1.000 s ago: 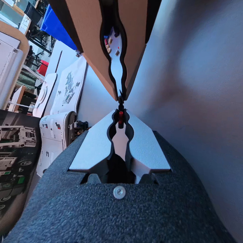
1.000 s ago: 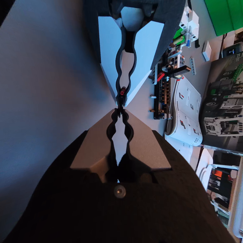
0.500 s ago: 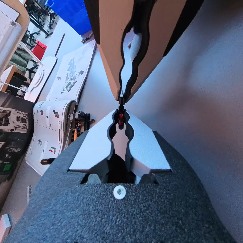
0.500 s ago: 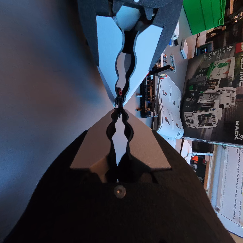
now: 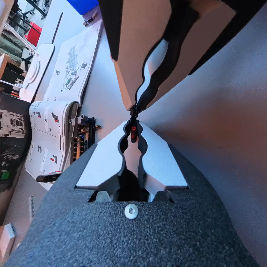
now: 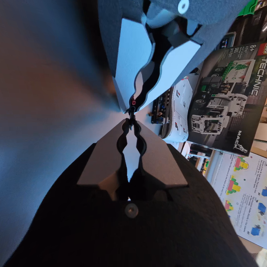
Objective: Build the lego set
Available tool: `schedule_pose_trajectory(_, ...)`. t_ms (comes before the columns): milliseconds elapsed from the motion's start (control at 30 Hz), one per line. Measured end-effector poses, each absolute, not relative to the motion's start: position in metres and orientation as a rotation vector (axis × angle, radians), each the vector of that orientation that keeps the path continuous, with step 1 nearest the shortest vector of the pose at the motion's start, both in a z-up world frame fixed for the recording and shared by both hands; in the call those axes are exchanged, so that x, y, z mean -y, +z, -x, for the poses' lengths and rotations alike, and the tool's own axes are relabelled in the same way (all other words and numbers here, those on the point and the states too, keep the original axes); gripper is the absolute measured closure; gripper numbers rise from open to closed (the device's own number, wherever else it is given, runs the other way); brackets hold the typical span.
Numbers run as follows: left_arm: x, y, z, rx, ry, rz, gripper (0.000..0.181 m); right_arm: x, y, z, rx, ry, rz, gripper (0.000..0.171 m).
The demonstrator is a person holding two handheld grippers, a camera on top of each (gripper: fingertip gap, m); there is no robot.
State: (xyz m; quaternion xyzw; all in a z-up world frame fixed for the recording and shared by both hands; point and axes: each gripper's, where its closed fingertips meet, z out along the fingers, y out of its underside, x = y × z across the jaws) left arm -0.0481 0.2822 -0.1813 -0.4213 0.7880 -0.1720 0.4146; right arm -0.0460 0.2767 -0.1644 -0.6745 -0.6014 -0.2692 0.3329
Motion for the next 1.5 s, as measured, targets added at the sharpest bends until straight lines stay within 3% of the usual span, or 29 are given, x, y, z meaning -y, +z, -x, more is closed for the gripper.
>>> schedule_pose_trajectory(467, -0.271, -0.166, 0.046, -1.991, -0.936, 1.256, 0.175, -0.275, -0.149, 0.044, 1.446, -0.445, 1.848, 0.159)
schedule_pose_trajectory(800, -0.260, -0.123, 0.050, -1.827, -1.597, 1.419, 0.175, -0.271, -0.113, 0.062, 1.249, -0.520, 1.789, 0.120)
schedule_pose_trajectory(1200, -0.244, -0.124, 0.060, -1.864, -1.739, 1.472, 0.175, -0.269, -0.118, 0.066, 1.218, -0.697, 1.862, 0.130)
schedule_pose_trajectory(1500, -0.230, -0.136, 0.066, -2.015, -1.676, 1.446, 0.175, -0.256, -0.128, 0.073, 1.488, -0.753, 1.794, 0.131)
